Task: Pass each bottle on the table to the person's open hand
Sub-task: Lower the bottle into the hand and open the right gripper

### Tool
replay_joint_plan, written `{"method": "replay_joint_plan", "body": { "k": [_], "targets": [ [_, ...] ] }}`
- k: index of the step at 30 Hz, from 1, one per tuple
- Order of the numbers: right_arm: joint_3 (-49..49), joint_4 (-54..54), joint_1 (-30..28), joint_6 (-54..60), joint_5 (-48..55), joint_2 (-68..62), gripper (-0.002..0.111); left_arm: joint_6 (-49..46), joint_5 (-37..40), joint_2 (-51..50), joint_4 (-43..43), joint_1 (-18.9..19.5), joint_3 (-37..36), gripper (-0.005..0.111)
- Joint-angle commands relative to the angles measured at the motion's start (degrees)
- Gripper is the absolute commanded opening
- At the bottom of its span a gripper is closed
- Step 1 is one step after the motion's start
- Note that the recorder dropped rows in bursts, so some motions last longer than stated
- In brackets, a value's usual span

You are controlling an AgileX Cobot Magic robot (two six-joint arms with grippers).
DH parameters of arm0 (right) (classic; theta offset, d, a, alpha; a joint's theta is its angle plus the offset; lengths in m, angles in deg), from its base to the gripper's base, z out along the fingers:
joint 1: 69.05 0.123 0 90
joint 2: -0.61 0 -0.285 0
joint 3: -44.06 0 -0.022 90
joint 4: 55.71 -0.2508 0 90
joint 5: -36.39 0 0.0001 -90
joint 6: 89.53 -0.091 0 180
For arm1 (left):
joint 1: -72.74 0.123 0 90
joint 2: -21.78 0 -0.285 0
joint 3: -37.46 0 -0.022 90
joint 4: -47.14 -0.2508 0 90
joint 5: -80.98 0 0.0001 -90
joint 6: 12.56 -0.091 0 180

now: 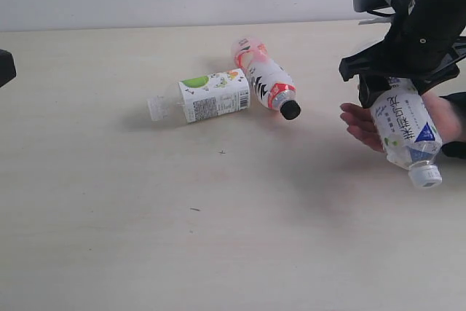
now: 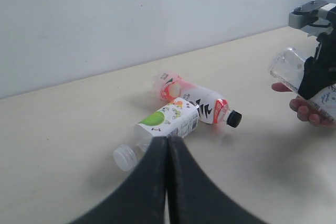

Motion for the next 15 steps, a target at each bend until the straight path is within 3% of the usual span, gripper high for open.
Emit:
{"method": "replay_joint_plan", "body": {
  "k": [1,4,15],
  "targets": [
    [-0.1,0.3,-0.3,-0.1,-0.2,0.0,0.071,0.0,-0.3,0.3,-0.2,0.1,-0.2,0.001],
    [-0.1,0.3,-0.3,-0.1,-0.1,0.0,0.076,0.0,-0.3,0.3,-0.2,0.1,-0.2,0.001],
    [1.2,0.6,-0.3,-0.1,1.4,1.1,0.076,0.0,-0.3,0.3,-0.2,0.1,-0.2,0.001]
  ]
}}
